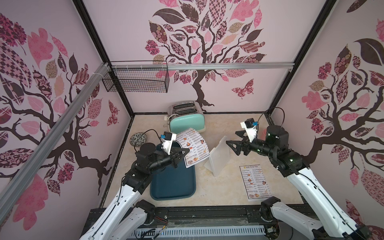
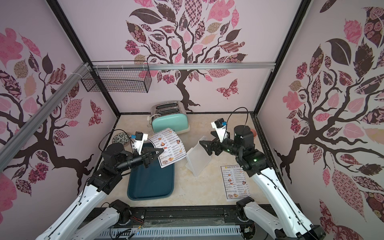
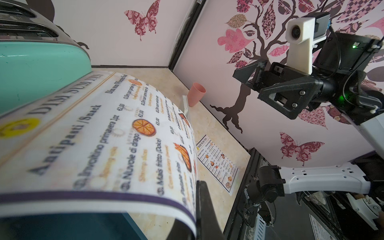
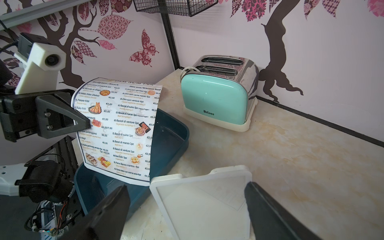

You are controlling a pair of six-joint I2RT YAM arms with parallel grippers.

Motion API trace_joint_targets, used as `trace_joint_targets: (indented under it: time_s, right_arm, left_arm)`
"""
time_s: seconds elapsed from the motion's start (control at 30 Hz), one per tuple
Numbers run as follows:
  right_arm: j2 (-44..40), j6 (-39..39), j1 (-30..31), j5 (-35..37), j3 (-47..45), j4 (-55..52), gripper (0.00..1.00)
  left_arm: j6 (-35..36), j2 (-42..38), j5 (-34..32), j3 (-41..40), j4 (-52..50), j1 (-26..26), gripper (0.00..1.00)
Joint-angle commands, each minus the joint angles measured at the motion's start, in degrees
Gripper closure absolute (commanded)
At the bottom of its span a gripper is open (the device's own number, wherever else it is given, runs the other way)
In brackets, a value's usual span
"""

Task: Replace the menus in the menu holders
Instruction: Insert the menu into the menu holder.

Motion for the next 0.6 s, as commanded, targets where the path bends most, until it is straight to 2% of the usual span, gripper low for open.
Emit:
trace_joint_targets:
  time_s: [0.0, 0.57]
  right_arm:
    - [-0.73, -0.16, 0.04, -0.56, 0.84, 0.32, 0.08]
    - [-0.29, 0.02, 0.07, -0.46, 1.09, 0.84, 0.08]
  left_arm:
    - [0.01, 0.34, 0.61, 0.23, 1.27, -0.23, 1.00]
    - [0.25, 3.42, 0.44, 1.01, 3.40, -0.58, 1.00]
